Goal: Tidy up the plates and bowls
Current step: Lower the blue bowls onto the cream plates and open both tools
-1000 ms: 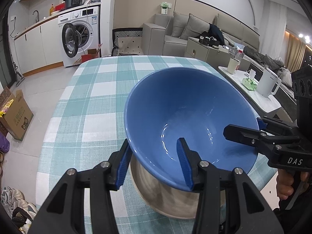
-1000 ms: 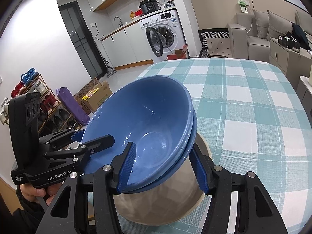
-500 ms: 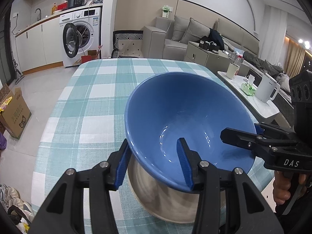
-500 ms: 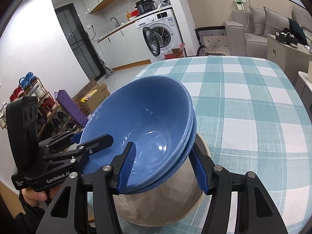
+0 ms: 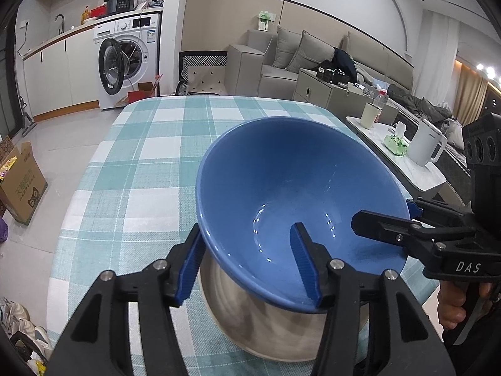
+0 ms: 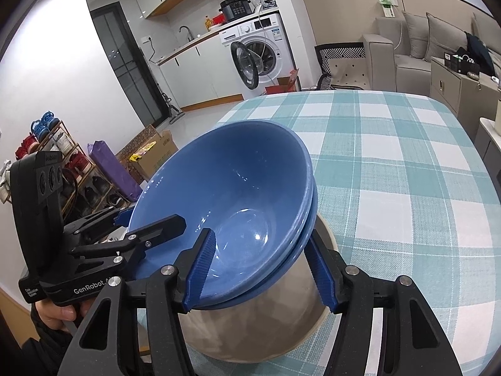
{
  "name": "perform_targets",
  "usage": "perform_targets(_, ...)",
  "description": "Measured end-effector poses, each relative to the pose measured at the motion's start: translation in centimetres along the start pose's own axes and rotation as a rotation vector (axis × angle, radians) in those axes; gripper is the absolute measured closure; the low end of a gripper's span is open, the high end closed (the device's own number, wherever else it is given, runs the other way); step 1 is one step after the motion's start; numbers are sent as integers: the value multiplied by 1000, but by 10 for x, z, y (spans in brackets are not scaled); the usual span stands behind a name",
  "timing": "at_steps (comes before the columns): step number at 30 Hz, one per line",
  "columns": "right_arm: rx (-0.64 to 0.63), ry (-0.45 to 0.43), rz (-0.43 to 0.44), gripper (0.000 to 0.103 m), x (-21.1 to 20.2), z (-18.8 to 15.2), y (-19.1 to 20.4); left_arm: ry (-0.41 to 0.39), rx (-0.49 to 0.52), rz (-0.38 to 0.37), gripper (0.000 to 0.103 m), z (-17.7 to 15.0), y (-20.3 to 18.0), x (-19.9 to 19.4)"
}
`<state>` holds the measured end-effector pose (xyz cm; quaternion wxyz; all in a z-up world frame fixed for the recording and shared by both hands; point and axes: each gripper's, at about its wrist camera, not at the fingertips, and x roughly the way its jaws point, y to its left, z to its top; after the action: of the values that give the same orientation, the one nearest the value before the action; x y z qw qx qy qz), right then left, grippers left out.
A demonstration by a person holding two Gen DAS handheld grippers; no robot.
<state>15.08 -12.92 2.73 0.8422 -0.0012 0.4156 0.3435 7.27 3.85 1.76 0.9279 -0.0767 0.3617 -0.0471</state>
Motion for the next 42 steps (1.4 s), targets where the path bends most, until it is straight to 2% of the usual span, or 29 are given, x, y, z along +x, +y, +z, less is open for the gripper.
perform_targets(7,-21,5,8,37,-1,0,1,4,9,-8,41,-1,-3,0)
perform_targets(10,-44,-1,2,26,-3,0,3,5,18,-4,36,-1,-6,-1)
perform_targets(12,-56,-1,3,13,-4,0,5,0,26,8,20,0,-7,-3)
perform_targets(16,-69,-2,1,6,-4,0,6,-42,51,9,13,2,-11,-14)
perform_targets(21,-84,-19,-7,1,-7,0,6,-92,60,67,2,4,-11,-21)
perform_targets(27,-109,-49,-21,1,-13,1,8,-123,22,77,0,7,-3,-25)
perform_targets(42,-212,-168,0,1,-38,0,24,-231,23,118,0,7,-5,-48)
